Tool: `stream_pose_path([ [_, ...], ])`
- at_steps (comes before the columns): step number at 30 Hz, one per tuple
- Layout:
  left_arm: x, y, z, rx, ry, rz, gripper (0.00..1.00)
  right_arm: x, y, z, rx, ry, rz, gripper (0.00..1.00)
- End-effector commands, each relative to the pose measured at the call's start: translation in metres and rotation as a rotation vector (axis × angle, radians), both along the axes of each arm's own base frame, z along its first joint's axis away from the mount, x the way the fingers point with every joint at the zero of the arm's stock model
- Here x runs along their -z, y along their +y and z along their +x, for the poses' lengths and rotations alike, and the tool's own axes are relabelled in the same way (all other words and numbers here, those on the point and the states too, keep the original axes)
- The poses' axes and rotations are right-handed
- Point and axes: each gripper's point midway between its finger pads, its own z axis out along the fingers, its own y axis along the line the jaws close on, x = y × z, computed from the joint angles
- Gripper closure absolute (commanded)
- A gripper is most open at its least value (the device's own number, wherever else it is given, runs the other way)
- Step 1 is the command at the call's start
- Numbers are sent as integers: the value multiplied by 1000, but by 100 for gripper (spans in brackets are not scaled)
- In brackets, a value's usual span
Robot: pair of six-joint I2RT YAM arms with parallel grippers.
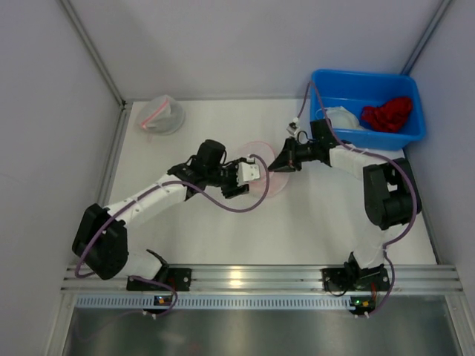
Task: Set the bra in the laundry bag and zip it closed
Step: Adjust the laundry bag at the center of the board.
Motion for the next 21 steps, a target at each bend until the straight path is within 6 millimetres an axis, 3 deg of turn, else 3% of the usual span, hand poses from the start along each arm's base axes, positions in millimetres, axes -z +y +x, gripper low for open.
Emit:
stream_pose_path([
  [1,-1,-13,19,101,-208,63,44,-10,14,-1,-72,-74,-1,100],
  [10,36,-6,45,72,-325,204,51,-14,16,-8,-124,-95,0,100],
  [13,38,-7,50,67,-342,210,64,-16,19,-10,-146,-108,-5,100],
  [15,32,-10,50,63,-334,190,79,-17,21,-10,-153,-113,-4,100],
  [16,26,-15,48,66,-328,164,95,-17,23,-8,-155,-118,-3,100],
  [17,19,-17,45,44,-277,135,100,-19,24,-6,-151,-122,-6,98],
  [21,-8,-24,27,-48,-70,52,100,-31,24,13,-117,-195,-35,72],
])
